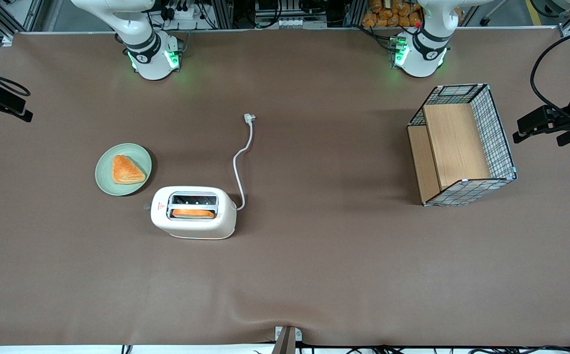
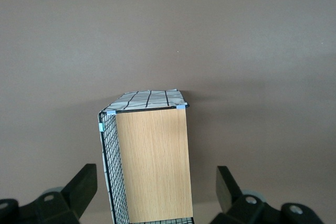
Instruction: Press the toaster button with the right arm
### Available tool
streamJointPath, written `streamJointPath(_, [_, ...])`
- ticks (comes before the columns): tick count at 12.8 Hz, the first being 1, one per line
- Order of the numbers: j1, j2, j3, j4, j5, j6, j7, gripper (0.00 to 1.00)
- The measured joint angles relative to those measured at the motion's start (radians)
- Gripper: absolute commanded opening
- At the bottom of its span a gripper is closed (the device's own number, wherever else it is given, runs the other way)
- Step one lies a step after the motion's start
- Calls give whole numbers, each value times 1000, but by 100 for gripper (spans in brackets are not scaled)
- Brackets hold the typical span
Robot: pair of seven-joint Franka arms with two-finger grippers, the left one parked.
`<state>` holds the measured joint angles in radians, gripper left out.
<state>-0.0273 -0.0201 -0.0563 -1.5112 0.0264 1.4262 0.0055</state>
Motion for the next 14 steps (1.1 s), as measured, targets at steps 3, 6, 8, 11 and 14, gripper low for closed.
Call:
streamJointPath(3, [0,1,0,-3,0,0,0,100])
streamJointPath(6, [0,6,1,-3,0,0,0,100])
streamJointPath(8, [4,20,3,-5,9,0,-1,100])
streamJointPath(11, [26,96,7,-8,105,7,0,100])
streamJointPath(14, [41,172,7,-8,141,61,0,100])
